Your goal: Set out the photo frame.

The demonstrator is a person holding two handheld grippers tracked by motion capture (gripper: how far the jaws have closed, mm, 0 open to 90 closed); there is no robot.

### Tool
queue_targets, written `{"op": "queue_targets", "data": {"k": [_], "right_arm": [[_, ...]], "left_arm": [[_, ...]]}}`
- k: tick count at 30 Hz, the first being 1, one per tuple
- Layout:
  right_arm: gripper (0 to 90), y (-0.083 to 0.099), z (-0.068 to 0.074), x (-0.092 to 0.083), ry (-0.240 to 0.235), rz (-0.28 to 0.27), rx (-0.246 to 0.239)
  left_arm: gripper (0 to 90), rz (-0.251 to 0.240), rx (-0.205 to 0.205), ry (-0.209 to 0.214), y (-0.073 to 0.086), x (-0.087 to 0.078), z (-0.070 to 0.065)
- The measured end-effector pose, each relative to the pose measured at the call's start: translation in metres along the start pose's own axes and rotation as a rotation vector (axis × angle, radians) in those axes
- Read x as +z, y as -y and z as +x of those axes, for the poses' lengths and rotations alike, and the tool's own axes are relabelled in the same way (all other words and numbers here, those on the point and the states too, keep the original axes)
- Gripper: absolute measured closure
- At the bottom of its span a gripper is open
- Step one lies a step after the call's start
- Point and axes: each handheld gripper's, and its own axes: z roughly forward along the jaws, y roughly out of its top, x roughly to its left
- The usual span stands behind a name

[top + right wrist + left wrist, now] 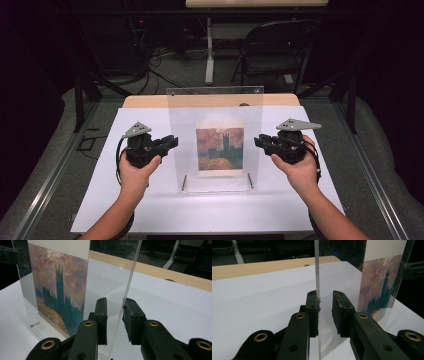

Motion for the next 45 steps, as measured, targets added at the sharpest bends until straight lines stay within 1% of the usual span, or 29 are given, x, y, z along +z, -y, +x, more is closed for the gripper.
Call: {"op": "queue_targets", "data": {"k": [4, 7, 11, 17, 23, 26, 29, 31, 33, 34, 38, 41, 45], "right_arm": [[74.5, 0.003, -0.001, -0.003, -0.026, -0.007, 0.010], [74.4, 0.004, -0.001, -0.005, -0.037, -0.007, -0.002], [74.1, 0.005, -0.002, -0.007, -0.062, -0.008, 0.015], [73.6, 0.008, 0.001, -0.011, -0.064, -0.010, 0.001], [71.7, 0.013, 0.004, -0.015, -0.079, -0.023, 0.010], [70.6, 0.016, 0.005, -0.016, -0.092, -0.027, 0.022], [70.2, 0.017, 0.007, -0.017, -0.094, -0.031, 0.010], [69.7, 0.018, 0.008, -0.018, -0.098, -0.032, 0.017], [68.9, 0.020, 0.008, -0.019, -0.100, -0.040, 0.012], [68.4, 0.021, 0.009, -0.019, -0.103, -0.037, 0.016], [68.1, 0.022, 0.011, -0.020, -0.101, -0.034, 0.003], [67.7, 0.022, 0.011, -0.020, -0.100, -0.034, -0.001], [66.1, 0.023, 0.012, -0.021, -0.103, -0.037, 0.004]], "left_arm": [[75.0, -0.005, 0.006, 0.008, 0.003, -0.003, -0.001], [74.9, -0.001, 0.008, 0.014, 0.004, -0.006, -0.003], [74.6, 0.004, 0.013, 0.017, 0.005, -0.008, -0.005], [72.3, -0.001, -0.001, 0.047, 0.009, -0.011, -0.006], [70.6, 0.001, 0.022, 0.045, 0.013, -0.014, -0.011], [69.2, 0.007, 0.023, 0.054, 0.015, -0.015, -0.012], [68.7, 0.006, 0.028, 0.058, 0.016, -0.017, -0.013], [68.1, 0.001, 0.019, 0.067, 0.017, -0.017, -0.014], [67.0, 0.001, 0.019, 0.074, 0.018, -0.017, -0.014], [66.4, 0.001, 0.019, 0.075, 0.019, -0.017, -0.015], [64.7, 0.002, 0.032, 0.068, 0.020, -0.018, -0.017], [63.0, 0.005, 0.027, 0.070, 0.020, -0.017, -0.017], [59.2, 0.008, 0.032, 0.059, 0.021, -0.017, -0.018]]}}
